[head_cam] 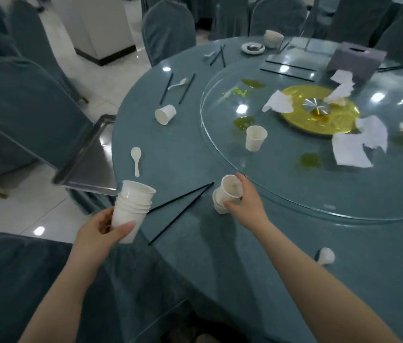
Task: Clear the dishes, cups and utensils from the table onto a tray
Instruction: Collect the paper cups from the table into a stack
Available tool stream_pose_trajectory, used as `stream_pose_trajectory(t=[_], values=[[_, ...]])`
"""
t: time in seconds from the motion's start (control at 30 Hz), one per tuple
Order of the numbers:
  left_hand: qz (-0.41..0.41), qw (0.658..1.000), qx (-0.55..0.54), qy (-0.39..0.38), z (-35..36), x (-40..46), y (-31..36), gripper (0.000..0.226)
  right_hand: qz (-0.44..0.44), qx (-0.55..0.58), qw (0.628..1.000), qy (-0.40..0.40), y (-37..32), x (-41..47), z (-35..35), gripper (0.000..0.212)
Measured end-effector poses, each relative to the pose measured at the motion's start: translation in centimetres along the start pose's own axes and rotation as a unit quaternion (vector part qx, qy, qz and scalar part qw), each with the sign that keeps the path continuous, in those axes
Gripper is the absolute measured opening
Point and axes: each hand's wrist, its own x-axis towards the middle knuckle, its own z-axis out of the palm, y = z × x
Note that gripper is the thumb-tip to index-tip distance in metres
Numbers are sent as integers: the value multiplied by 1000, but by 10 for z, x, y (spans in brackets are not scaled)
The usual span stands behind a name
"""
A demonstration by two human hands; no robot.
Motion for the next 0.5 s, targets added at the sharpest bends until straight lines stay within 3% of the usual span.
stream_pose_trajectory(t=[0.2,0.4,0.5], values=[[0,1000,12,19,-7,0,-2,48,-17,-11,998,-54,21,1,18,95],[-3,999,2,35,5,11,3,50,-52,-53,995,-72,22,10,20,77],[3,1000,-5,30,17,21,11,50,-44,14,998,-36,13,16,9,70]])
